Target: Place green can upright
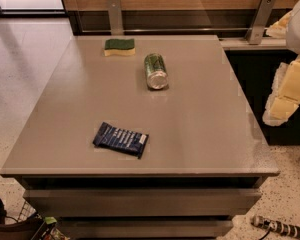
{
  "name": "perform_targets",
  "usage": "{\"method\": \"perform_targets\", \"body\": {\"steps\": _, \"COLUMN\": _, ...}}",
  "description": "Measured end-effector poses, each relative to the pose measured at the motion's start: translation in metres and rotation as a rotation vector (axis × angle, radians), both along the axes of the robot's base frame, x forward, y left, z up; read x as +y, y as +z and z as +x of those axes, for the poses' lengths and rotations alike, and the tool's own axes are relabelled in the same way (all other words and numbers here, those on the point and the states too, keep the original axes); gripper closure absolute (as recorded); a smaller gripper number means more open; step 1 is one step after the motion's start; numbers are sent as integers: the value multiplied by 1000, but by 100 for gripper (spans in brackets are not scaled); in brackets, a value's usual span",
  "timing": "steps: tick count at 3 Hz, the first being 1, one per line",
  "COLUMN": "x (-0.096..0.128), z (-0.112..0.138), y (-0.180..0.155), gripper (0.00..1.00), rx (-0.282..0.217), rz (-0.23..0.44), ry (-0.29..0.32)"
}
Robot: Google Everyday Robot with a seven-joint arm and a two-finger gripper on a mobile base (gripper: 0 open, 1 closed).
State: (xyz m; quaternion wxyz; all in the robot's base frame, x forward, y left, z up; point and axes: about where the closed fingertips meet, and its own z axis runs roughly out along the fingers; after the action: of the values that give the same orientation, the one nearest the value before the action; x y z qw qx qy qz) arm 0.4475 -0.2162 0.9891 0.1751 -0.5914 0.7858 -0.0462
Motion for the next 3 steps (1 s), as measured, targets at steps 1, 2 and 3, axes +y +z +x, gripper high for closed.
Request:
{"method": "perform_targets", "body": {"steps": 1, "x": -8, "z": 27, "y": 3, "gripper": 0, "rx": -8, "rz": 32, "ry": -78}}
{"method": "perform_targets", "body": {"steps": 2, "x": -15, "z": 87, "y": 6, "gripper": 0, "rx": 8, "rz": 153, "ry": -318}}
{"method": "perform_targets", "body": {"steps": 3, "x": -5, "z": 125, "y": 10, "gripper": 0, "rx": -16, "rz": 270, "ry": -460}}
